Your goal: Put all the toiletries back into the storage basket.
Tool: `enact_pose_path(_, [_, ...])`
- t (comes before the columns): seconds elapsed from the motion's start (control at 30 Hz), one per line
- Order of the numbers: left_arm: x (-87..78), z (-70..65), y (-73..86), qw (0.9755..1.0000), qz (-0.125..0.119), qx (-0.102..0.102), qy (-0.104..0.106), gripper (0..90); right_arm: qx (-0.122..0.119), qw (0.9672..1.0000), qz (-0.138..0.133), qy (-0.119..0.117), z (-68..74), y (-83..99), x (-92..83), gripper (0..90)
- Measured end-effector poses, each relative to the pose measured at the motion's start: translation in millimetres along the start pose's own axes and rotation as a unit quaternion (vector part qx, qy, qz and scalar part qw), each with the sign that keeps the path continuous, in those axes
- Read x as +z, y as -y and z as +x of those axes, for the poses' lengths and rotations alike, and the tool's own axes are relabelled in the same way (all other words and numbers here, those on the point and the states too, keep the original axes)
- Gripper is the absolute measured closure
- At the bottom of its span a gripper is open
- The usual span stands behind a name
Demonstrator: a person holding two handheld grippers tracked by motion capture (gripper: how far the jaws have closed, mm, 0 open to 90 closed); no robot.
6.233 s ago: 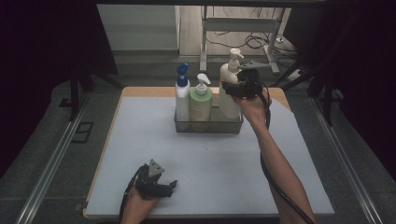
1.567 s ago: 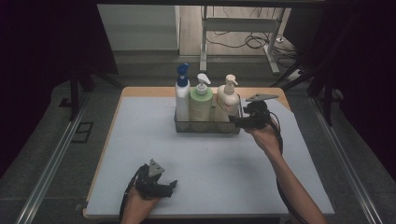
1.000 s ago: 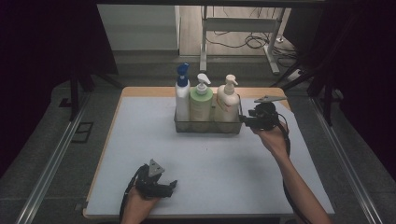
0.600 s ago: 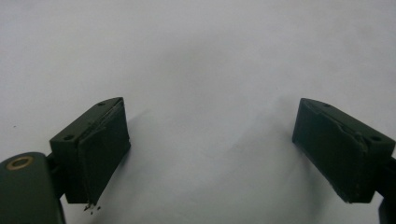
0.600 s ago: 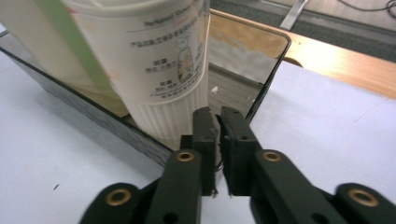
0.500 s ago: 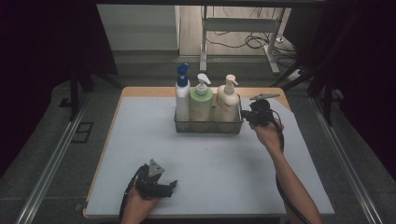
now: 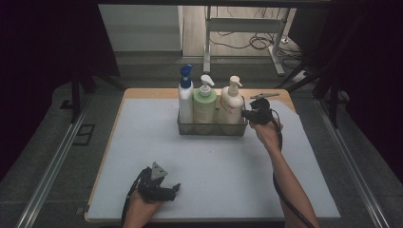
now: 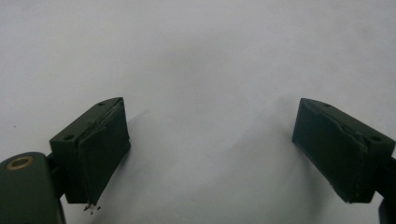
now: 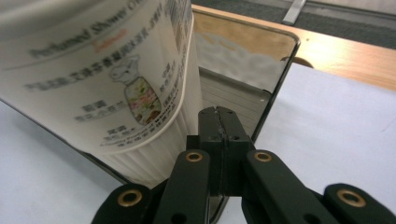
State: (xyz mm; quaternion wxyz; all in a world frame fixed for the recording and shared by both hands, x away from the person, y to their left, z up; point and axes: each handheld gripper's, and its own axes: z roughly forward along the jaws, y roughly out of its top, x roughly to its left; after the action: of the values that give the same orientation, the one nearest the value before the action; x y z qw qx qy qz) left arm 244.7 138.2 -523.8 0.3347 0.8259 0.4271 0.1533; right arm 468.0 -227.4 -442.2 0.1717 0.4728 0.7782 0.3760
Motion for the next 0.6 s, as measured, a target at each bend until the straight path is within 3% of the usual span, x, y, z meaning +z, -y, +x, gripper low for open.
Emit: enact_pose_path(0.6, [0.0,-0.1,0.0,1.0,0.0,0.0,0.0,10.6,-0.004,0.9995,0.03,-0.005,2.9,5.7,20.4,89.5])
